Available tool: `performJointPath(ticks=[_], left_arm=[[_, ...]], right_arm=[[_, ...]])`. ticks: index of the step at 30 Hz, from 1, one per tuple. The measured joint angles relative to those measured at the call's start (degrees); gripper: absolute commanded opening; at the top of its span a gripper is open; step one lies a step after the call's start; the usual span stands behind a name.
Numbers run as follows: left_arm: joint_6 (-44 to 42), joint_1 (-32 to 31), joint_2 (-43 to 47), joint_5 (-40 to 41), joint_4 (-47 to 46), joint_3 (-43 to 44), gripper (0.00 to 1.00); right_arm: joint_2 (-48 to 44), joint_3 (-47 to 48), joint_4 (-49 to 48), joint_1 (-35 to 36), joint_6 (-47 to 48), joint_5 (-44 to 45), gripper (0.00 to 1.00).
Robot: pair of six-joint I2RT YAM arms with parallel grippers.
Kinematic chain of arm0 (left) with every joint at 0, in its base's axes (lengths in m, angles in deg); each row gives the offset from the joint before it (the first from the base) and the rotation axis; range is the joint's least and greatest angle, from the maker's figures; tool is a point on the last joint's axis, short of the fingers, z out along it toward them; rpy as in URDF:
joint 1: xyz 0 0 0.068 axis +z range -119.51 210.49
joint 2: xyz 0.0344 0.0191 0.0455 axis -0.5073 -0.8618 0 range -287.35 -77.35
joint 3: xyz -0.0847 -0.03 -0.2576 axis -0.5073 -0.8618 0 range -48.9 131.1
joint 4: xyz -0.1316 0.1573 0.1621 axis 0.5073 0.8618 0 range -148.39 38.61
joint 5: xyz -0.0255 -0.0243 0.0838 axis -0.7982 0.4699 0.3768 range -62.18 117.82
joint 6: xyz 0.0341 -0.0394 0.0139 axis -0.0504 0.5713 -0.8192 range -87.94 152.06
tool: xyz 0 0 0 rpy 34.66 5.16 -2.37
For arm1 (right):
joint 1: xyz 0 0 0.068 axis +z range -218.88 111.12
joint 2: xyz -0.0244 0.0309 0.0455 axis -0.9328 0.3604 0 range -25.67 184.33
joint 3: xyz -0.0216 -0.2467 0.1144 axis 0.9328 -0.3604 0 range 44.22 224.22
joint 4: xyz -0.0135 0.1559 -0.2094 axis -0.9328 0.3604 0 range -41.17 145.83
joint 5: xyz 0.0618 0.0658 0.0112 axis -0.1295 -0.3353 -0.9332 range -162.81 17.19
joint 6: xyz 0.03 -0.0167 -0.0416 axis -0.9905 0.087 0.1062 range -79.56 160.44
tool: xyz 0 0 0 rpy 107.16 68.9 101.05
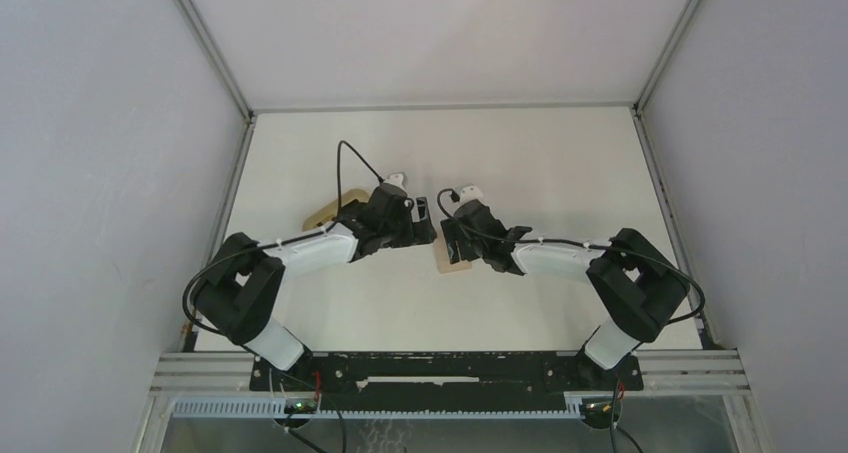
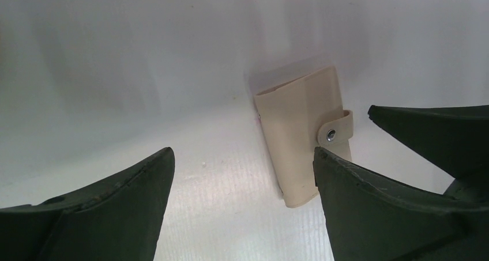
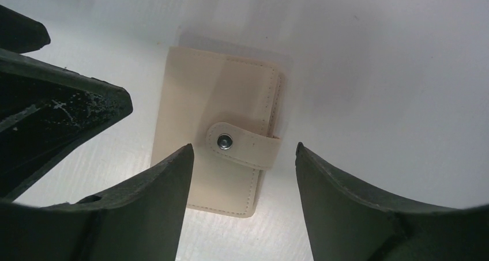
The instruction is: Take the credit cards out of the card holder
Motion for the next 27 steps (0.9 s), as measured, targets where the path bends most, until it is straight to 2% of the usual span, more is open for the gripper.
performJointPath(ticks=[5, 17, 23, 27], left_arm=[[0.17, 0.00, -0.96, -1.31, -0.74, 0.35, 0.93], [2.75, 0.00, -2.99, -6.03, -5.86, 0.35, 0.92], [3.02, 0.00, -3.54, -6.84, -6.38, 0.35, 0.92], [3.04, 0.00, -3.54, -7.26, -6.43, 0.35, 0.92]], right_arm=[[1.97, 0.00, -0.44, -0.02, -0.85, -0.20, 0.63], [3.06, 0.00, -3.26, -0.07, -2.99, -0.42, 0.30], [3.08, 0.00, -3.52, -0.46, -2.99, -0.46, 0.03], [3.15, 0.00, -3.52, -0.66, -3.21, -0.57, 0.00]])
